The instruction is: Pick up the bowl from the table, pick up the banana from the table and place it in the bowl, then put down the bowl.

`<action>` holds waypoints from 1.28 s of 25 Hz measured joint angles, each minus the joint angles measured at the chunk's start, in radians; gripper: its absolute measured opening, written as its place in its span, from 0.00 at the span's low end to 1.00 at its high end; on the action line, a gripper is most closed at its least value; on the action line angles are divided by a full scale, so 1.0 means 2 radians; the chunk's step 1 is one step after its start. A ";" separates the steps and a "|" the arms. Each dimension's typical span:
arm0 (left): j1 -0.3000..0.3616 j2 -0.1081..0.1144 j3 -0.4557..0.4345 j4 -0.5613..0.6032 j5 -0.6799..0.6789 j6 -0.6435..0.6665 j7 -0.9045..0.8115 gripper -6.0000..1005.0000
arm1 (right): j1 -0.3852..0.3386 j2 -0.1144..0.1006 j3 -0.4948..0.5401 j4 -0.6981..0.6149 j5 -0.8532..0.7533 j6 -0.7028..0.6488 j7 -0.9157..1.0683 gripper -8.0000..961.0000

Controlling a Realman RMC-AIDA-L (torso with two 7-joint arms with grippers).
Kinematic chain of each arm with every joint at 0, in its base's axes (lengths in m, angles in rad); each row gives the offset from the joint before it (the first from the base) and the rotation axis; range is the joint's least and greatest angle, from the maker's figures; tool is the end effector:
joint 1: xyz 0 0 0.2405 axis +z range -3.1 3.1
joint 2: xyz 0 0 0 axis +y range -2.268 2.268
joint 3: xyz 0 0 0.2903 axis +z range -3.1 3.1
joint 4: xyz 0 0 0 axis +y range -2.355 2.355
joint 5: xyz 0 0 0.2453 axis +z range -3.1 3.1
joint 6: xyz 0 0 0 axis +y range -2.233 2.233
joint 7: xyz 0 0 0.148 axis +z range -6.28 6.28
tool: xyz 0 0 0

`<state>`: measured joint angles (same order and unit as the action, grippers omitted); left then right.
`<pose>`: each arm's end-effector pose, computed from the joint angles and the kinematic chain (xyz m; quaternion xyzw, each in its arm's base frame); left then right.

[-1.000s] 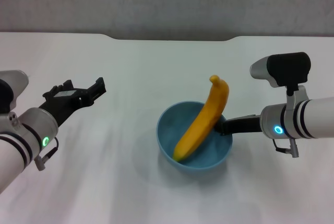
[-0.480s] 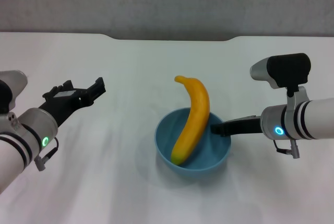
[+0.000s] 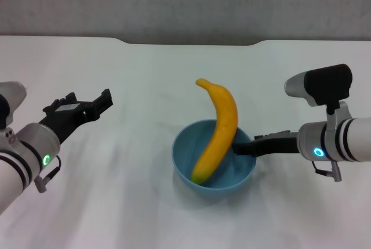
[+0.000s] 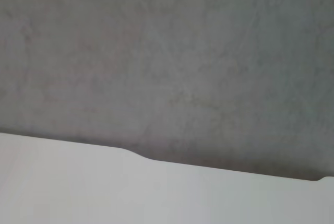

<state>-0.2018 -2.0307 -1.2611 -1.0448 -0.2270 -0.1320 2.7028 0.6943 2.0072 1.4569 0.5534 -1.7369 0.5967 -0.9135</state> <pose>-0.3021 0.4020 -0.0599 -0.7218 -0.4219 -0.2496 0.4885 0.2825 0.4578 -0.1100 -0.8646 0.4235 0.0459 0.2665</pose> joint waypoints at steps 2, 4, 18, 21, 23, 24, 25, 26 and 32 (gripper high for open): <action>0.001 0.000 0.000 0.000 0.000 0.000 0.000 0.87 | -0.009 0.000 0.001 0.012 -0.008 0.000 0.000 0.65; 0.002 0.000 -0.001 0.001 0.000 -0.001 0.000 0.87 | -0.027 0.000 0.003 0.039 -0.027 -0.002 0.000 0.72; 0.003 0.001 -0.005 0.020 0.000 -0.018 0.000 0.87 | -0.171 0.004 -0.008 0.223 -0.065 -0.063 -0.070 0.92; 0.003 0.001 -0.004 0.032 0.001 -0.037 0.000 0.87 | -0.200 0.005 -0.029 0.239 -0.026 -0.106 -0.104 0.92; 0.003 0.001 -0.004 0.040 0.002 -0.046 0.000 0.87 | -0.208 0.005 -0.041 0.239 0.018 -0.125 -0.145 0.92; 0.001 0.001 -0.004 0.049 0.003 -0.053 0.000 0.87 | -0.208 0.005 -0.046 0.239 0.041 -0.129 -0.168 0.92; -0.001 0.001 -0.004 0.056 0.003 -0.058 0.000 0.87 | -0.208 0.005 -0.049 0.238 0.057 -0.130 -0.186 0.92; -0.003 0.001 -0.003 0.062 0.003 -0.061 -0.001 0.87 | -0.208 0.005 -0.052 0.237 0.076 -0.130 -0.206 0.92; -0.003 0.001 -0.004 0.091 0.004 -0.104 -0.005 0.87 | -0.220 0.004 -0.052 0.232 0.157 -0.131 -0.284 0.92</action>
<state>-0.2084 -2.0285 -1.2699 -0.8618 -0.2200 -0.3391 2.6931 0.2538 2.0155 1.3522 1.0171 -1.4228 0.3356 -1.4823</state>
